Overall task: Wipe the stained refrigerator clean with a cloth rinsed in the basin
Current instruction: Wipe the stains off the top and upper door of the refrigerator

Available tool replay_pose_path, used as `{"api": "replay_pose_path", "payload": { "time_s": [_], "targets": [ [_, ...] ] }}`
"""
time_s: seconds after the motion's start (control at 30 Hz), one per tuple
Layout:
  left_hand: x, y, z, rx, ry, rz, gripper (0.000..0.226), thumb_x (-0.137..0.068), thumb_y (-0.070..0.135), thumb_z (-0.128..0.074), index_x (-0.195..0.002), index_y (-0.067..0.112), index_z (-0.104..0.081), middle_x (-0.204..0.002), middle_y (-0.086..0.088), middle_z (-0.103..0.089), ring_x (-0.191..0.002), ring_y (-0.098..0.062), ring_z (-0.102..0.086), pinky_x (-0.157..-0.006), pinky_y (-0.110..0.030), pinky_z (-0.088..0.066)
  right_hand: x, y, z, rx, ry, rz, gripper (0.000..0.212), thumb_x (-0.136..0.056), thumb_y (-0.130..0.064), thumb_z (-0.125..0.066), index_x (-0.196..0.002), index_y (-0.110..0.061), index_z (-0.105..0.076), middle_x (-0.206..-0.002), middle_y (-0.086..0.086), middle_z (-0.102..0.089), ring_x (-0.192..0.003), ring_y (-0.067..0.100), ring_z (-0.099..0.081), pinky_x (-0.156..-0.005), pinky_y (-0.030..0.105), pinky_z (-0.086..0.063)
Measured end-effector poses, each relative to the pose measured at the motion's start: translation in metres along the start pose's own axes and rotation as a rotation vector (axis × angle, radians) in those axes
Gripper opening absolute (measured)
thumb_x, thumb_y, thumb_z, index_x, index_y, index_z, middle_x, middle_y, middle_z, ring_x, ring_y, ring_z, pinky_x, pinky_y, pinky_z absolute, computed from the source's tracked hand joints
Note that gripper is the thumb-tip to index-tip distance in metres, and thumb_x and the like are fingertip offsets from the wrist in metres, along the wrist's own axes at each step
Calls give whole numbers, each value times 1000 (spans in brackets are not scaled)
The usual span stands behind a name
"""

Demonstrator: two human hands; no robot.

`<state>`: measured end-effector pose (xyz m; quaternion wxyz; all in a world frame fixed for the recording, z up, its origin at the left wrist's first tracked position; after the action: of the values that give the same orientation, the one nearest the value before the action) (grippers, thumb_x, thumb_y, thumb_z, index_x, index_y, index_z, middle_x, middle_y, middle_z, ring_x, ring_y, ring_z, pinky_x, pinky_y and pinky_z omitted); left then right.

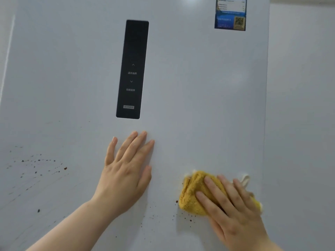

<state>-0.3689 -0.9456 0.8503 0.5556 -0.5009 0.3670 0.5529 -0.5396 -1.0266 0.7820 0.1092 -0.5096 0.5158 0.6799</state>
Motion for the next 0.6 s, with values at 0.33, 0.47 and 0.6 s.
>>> {"api": "replay_pose_path", "payload": {
  "time_s": [0.33, 0.47, 0.6],
  "targets": [
    [32, -23, 15, 102, 14, 75, 42, -81, 25, -34, -122, 18, -41, -133, 2, -34, -130, -12, -24, -112, -29, 1, -50, 61, 10, 14, 126, -507, 39, -86, -25, -41, -124, -15, -44, -136, 12, -39, -119, 34, -36, -99, 48, -26],
    [36, -38, 16, 103, 37, 151, 40, -79, 24, -34, -118, 15, -43, -129, 0, -37, -122, -21, -32, -112, -26, 2, -27, -1, 0, -16, 87, -384, 38, -96, -30, -26, -132, -22, -38, -153, 2, -17, -133, 30, -25, -106, 43, -22],
    [36, -42, 13, 82, -9, 147, 40, -80, 25, -36, -118, 13, -44, -129, -8, -51, -122, -21, -34, -112, -28, 1, -11, -47, -5, -28, -14, 6, 35, -94, -20, -29, -122, -24, -48, -141, 3, -38, -128, 28, -36, -108, 43, -23]
  ]
}}
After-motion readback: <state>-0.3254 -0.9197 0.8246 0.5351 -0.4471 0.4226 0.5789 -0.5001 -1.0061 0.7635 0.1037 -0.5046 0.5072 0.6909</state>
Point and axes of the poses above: each hand's wrist, its own x-axis away from the middle knuckle, its own z-axis out of the back of the hand, y = z × x, the point moved 8 cm from there along -x, towards the middle knuckle
